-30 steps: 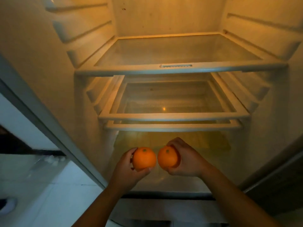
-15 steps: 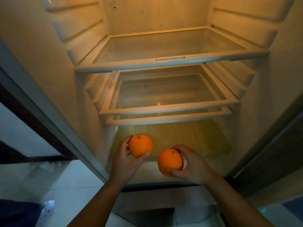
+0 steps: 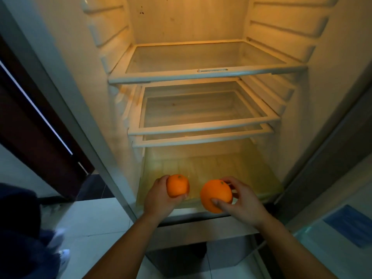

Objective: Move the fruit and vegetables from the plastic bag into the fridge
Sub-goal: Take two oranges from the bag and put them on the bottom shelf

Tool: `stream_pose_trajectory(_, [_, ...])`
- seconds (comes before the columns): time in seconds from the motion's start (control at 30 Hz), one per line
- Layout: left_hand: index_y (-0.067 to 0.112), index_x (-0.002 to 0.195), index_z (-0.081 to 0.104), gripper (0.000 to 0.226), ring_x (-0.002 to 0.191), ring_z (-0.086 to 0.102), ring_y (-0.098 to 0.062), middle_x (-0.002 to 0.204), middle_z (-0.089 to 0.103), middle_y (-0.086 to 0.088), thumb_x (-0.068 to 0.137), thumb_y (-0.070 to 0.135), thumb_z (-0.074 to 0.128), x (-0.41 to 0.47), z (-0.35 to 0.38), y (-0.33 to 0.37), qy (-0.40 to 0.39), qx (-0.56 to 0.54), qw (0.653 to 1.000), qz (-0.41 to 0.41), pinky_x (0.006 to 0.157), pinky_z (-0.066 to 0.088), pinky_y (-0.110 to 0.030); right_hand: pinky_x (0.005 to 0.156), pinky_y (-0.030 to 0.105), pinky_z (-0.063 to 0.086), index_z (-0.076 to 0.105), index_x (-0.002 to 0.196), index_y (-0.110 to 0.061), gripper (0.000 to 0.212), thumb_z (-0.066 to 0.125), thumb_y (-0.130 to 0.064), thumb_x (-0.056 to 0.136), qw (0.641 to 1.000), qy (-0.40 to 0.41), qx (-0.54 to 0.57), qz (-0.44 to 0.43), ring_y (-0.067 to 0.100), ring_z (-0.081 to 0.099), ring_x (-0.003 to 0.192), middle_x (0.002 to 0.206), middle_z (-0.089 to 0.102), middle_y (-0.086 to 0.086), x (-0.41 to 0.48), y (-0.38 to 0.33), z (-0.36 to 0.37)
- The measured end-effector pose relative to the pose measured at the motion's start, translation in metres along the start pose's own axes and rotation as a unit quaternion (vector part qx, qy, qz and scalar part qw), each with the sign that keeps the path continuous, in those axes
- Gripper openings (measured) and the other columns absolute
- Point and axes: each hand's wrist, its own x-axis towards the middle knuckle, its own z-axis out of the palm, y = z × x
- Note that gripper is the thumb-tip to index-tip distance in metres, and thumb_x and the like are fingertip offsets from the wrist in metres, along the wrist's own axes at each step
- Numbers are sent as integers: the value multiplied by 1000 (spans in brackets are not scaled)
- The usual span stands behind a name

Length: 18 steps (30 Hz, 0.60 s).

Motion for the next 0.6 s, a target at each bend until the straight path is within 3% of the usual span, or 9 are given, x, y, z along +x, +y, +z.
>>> stream_pose_trajectory(0.1, [26,133,39,89,111,54,-21,132,48,1,59,57,78,0,-2,-1,-11,-2,1000,-2,88,48,-38,72,21,49,48,106,-38,48,79,-33,70,999,28,36,19,8,54,99,107,51,-17,7,0,-2])
stream_pose_trajectory(0.33, [27,132,39,88,109,53,-17,131,49,2,59,57,78,-6,-2,-2,-13,-7,1000,0,84,46,-31,81,33,52,46,120,-30,61,78,-39,70,994,88,47,40,15,51,106,120,48,-6,39,-4,8])
stream_pose_trajectory(0.6, [27,134,39,89,111,53,-19,133,49,1,59,54,80,-7,1,2,3,-13,999,-32,90,48,-37,85,33,47,47,125,-13,66,78,-36,71,991,37,0,127,16,49,99,117,53,3,56,17,18])
